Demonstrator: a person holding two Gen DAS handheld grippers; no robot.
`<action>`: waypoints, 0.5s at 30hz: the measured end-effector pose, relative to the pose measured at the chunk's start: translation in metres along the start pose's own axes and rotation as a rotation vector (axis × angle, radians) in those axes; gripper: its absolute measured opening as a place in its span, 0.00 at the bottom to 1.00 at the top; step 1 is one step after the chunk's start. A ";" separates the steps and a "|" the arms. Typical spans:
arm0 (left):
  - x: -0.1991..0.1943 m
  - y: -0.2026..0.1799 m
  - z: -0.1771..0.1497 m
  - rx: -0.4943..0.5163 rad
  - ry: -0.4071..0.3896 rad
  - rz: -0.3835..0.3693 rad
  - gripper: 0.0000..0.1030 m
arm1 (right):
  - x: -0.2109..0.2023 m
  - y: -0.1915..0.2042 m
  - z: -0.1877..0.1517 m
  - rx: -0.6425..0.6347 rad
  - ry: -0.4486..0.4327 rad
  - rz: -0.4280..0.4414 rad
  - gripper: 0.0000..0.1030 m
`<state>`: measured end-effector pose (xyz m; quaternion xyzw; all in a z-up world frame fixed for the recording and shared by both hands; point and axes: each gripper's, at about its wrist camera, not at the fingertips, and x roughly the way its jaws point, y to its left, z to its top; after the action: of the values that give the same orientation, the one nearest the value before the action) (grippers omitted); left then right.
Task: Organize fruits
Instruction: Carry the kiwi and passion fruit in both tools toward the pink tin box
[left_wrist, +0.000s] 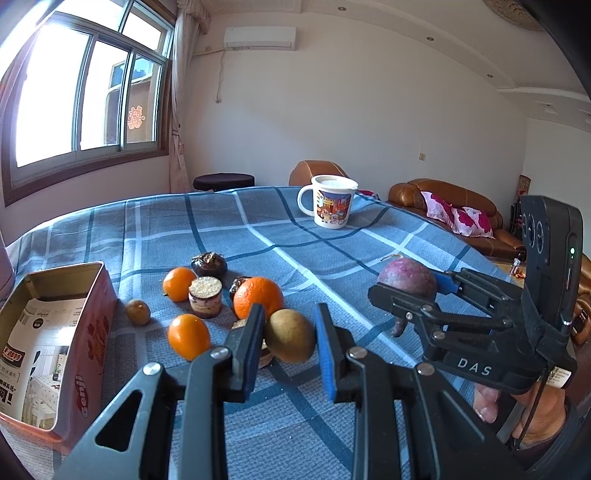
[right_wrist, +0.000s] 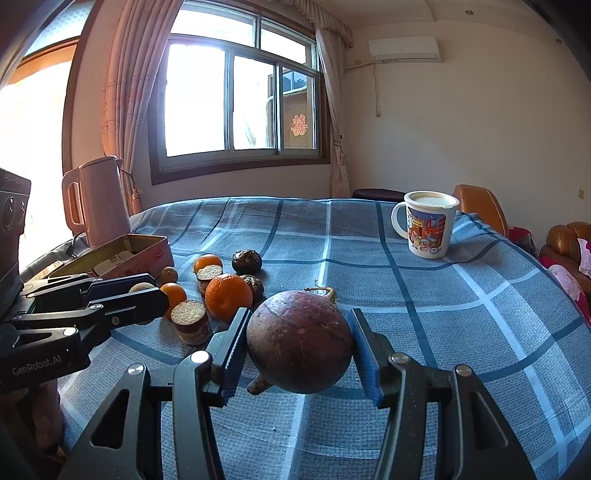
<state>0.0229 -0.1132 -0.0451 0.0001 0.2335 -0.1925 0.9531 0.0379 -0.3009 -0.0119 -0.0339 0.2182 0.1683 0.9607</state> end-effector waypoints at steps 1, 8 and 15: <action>-0.001 0.000 0.000 0.001 -0.003 0.000 0.28 | -0.001 0.000 0.000 -0.001 -0.004 0.000 0.53; -0.004 -0.001 0.001 0.007 -0.027 0.004 0.28 | -0.004 0.000 -0.001 -0.005 -0.023 0.004 0.53; -0.006 -0.002 -0.001 0.008 -0.040 0.005 0.28 | -0.006 0.001 -0.001 -0.011 -0.041 0.009 0.53</action>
<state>0.0168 -0.1123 -0.0428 0.0008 0.2137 -0.1912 0.9580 0.0323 -0.3021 -0.0107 -0.0348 0.1977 0.1744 0.9640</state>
